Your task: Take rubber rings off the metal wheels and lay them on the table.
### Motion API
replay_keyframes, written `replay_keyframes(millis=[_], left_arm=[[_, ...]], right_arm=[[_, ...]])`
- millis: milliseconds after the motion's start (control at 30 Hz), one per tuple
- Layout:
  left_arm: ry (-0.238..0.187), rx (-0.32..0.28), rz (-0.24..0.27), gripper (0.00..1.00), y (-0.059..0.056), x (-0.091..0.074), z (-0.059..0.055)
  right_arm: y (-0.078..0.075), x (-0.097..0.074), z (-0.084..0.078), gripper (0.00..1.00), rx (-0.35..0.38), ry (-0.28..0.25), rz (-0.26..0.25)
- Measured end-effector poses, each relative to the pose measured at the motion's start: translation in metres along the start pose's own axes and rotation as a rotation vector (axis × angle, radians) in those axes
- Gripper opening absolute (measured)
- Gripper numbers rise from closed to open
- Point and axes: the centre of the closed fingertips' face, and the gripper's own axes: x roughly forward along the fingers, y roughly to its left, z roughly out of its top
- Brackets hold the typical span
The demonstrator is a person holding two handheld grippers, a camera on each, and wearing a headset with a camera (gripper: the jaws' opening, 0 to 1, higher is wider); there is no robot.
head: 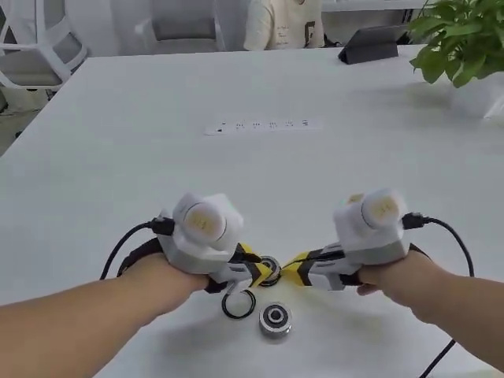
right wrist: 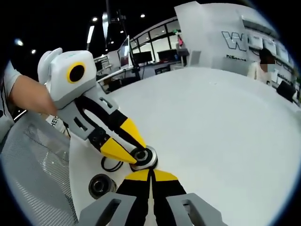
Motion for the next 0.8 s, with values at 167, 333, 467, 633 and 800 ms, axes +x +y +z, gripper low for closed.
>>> replay_keyframes(millis=[167, 333, 467, 633, 800], left_arm=[[0.005, 0.001, 0.001, 0.07, 0.000, 0.000, 0.000], [0.010, 0.000, 0.003, 0.07, 0.000, 0.001, 0.000], [0.011, 0.001, 0.006, 0.07, 0.000, 0.001, 0.000], [0.013, 0.001, 0.009, 0.07, 0.000, 0.001, 0.000], [0.013, 0.003, 0.015, 0.06, -0.001, 0.001, 0.000]], right_arm=[[-0.002, -0.001, 0.004, 0.00, 0.071, -0.034, 0.007], [-0.001, -0.002, 0.008, 0.00, 0.129, -0.064, 0.013], [0.001, -0.003, 0.010, 0.00, 0.152, -0.081, 0.027], [0.002, -0.003, 0.010, 0.00, 0.165, -0.082, 0.027], [0.004, -0.003, 0.011, 0.00, 0.153, -0.087, 0.043]])
